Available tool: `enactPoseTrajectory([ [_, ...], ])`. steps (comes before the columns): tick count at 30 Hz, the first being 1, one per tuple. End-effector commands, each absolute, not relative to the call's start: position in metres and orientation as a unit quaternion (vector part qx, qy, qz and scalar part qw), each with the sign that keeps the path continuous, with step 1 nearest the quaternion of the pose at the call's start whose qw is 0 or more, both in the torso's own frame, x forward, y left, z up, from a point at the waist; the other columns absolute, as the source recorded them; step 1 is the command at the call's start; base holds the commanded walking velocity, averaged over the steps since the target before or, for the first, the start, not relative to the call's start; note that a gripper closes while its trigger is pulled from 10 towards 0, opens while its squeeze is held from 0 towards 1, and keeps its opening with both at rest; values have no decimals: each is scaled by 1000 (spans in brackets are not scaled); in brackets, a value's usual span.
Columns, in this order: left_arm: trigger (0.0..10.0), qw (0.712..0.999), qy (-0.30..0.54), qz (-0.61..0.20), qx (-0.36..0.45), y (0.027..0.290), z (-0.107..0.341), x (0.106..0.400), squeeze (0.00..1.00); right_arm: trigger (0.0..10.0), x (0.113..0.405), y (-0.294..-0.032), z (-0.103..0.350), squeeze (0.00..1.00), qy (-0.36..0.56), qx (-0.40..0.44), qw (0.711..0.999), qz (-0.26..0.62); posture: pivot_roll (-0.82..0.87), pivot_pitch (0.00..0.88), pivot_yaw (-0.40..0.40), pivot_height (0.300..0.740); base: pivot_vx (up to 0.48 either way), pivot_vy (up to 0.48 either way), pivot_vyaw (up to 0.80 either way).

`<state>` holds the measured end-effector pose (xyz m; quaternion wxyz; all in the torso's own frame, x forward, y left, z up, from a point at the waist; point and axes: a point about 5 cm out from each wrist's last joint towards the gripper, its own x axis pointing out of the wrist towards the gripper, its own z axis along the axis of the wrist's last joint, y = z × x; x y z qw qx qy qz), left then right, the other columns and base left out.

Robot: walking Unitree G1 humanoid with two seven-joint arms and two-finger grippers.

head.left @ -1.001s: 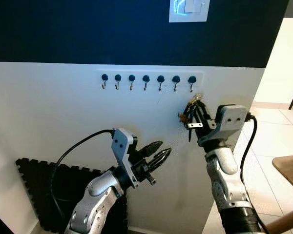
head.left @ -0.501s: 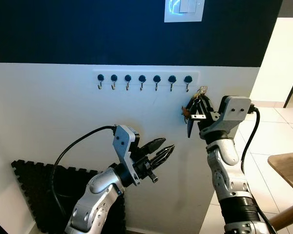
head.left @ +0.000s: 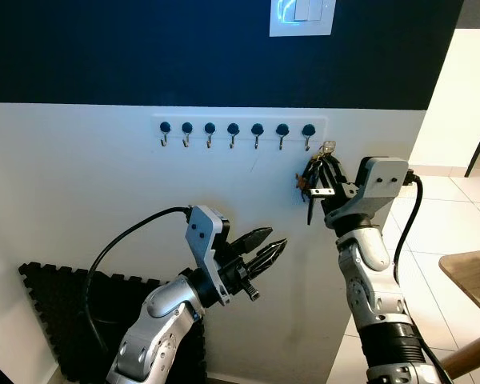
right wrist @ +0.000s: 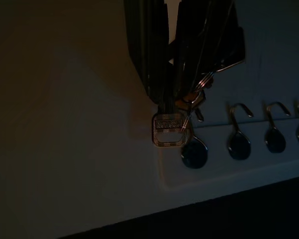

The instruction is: Hang keys on a hook

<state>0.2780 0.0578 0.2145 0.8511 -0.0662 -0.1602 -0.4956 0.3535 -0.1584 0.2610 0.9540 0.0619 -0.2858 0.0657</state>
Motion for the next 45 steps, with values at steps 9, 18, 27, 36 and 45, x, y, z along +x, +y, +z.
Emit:
enactPoseTrajectory([
  [9,10000,869,-195,-450,-69,63,228,288,0,10000,349,-146,267,0,-303,64,946,95,12,72,25,740,0,0,0],
  [18,10000,871,-198,-445,-66,64,230,290,0,10000,351,-145,265,0,-296,66,948,96,14,70,26,740,0,0,0],
  [27,10000,870,-196,-449,-65,62,228,290,0,10000,358,-150,264,0,-275,77,955,74,14,71,26,740,0,0,0],
  [36,10000,870,-193,-449,-61,63,227,290,0,10000,363,-148,260,0,-250,75,961,85,15,68,23,740,0,0,0],
  [45,10000,871,-193,-448,-62,63,226,290,0,10000,365,-144,260,0,-239,65,964,101,13,59,18,740,0,0,0],
])
